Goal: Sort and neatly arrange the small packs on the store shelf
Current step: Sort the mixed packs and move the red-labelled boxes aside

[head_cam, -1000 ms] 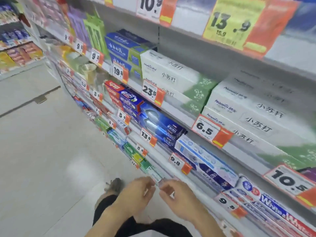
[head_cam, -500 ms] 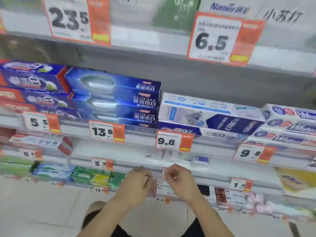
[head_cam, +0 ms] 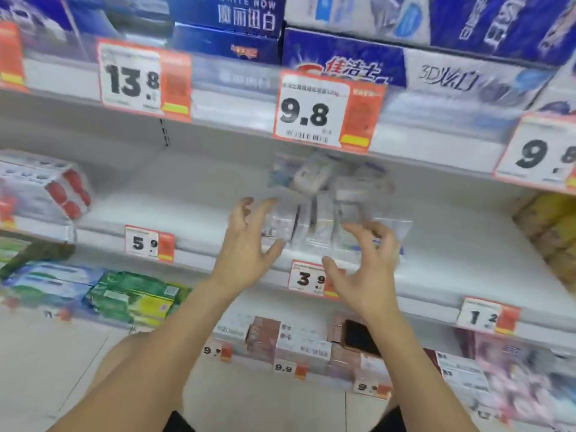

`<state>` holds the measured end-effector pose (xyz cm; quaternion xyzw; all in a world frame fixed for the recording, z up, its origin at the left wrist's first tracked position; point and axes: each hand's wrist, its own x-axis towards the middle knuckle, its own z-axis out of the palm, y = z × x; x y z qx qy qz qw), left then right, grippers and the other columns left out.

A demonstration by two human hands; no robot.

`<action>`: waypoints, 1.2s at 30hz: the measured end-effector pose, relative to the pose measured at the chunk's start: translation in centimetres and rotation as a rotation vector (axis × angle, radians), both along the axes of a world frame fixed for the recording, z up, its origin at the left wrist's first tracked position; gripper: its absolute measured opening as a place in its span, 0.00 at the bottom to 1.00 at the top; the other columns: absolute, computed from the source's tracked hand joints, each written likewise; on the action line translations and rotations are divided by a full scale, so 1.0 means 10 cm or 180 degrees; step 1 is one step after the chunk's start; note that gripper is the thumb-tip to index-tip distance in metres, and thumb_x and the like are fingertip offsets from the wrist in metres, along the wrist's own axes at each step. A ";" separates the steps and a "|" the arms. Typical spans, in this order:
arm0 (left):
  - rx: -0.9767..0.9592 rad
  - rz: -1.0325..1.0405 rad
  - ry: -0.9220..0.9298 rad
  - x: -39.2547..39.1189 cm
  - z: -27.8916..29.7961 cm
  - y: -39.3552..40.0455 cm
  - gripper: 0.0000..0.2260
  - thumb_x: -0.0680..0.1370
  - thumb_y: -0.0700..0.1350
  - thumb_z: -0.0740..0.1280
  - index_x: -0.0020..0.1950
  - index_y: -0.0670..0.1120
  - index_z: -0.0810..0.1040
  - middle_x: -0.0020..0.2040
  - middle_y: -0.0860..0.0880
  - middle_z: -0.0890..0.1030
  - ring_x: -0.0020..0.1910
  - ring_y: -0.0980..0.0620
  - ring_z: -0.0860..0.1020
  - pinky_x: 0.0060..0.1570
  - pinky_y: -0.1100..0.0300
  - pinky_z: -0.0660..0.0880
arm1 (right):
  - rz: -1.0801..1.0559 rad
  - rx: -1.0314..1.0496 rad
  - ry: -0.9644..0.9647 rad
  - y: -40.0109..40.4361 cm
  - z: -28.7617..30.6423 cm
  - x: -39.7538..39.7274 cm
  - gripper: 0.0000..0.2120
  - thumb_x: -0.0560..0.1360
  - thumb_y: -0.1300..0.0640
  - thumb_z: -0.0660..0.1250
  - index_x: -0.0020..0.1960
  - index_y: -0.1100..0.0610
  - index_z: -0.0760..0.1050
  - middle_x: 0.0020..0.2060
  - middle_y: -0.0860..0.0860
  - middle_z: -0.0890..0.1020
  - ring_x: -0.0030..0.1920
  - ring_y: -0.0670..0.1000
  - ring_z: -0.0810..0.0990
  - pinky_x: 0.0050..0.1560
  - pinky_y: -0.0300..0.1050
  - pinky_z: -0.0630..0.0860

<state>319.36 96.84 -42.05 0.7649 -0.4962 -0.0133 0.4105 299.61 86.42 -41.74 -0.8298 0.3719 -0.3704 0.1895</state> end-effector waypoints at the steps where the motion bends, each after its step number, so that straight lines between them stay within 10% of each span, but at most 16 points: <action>1: 0.0062 -0.0048 -0.0126 0.02 0.03 -0.06 0.30 0.73 0.52 0.71 0.73 0.57 0.63 0.72 0.43 0.58 0.69 0.41 0.64 0.65 0.45 0.70 | -0.0082 -0.0071 0.0007 -0.02 0.00 -0.07 0.27 0.67 0.47 0.77 0.64 0.45 0.74 0.67 0.52 0.66 0.68 0.54 0.65 0.70 0.53 0.61; 12: 0.0191 -0.0384 -0.0484 0.33 -0.16 -0.39 0.28 0.72 0.55 0.72 0.70 0.56 0.68 0.75 0.45 0.56 0.64 0.37 0.71 0.55 0.46 0.77 | -0.0669 0.0155 0.0135 -0.44 0.04 -0.09 0.46 0.61 0.39 0.79 0.74 0.38 0.62 0.78 0.59 0.49 0.78 0.62 0.50 0.70 0.62 0.64; 17: -0.0108 -0.0259 -0.0250 0.35 -0.19 -0.45 0.27 0.69 0.55 0.75 0.66 0.57 0.69 0.73 0.49 0.60 0.56 0.41 0.78 0.51 0.48 0.79 | -0.0715 -0.0021 0.0558 -0.57 -0.16 -0.05 0.49 0.56 0.27 0.70 0.74 0.35 0.59 0.76 0.52 0.49 0.69 0.66 0.69 0.60 0.70 0.74; 24: -0.0372 0.0003 0.0375 0.51 -0.12 -0.53 0.25 0.70 0.47 0.76 0.65 0.51 0.74 0.70 0.50 0.67 0.57 0.71 0.66 0.56 0.76 0.68 | -0.0441 -0.0068 0.0420 -0.87 -0.21 0.07 0.47 0.56 0.32 0.76 0.71 0.35 0.61 0.75 0.47 0.50 0.67 0.61 0.72 0.60 0.67 0.75; 27: -0.0576 0.0246 0.0873 0.60 -0.04 -0.48 0.22 0.73 0.48 0.73 0.65 0.53 0.72 0.63 0.54 0.74 0.59 0.63 0.72 0.61 0.61 0.71 | -0.0323 -0.0043 0.0067 -0.92 -0.21 0.09 0.43 0.58 0.38 0.79 0.69 0.38 0.67 0.74 0.50 0.55 0.65 0.47 0.69 0.64 0.59 0.74; 31: -0.0841 0.0481 0.1649 0.69 -0.01 -0.39 0.18 0.75 0.56 0.70 0.62 0.56 0.71 0.54 0.63 0.77 0.55 0.62 0.76 0.58 0.52 0.76 | -0.0367 0.0003 -0.0520 -0.89 -0.18 0.06 0.28 0.65 0.54 0.81 0.63 0.52 0.76 0.70 0.56 0.64 0.51 0.21 0.67 0.52 0.16 0.63; 36: -0.1052 0.0355 0.2482 0.71 0.03 -0.31 0.22 0.74 0.63 0.66 0.62 0.52 0.74 0.58 0.52 0.80 0.58 0.48 0.80 0.53 0.47 0.80 | -0.0478 -0.0143 -0.0796 -0.80 -0.08 0.09 0.20 0.66 0.58 0.80 0.56 0.53 0.80 0.66 0.58 0.68 0.57 0.21 0.63 0.49 0.17 0.66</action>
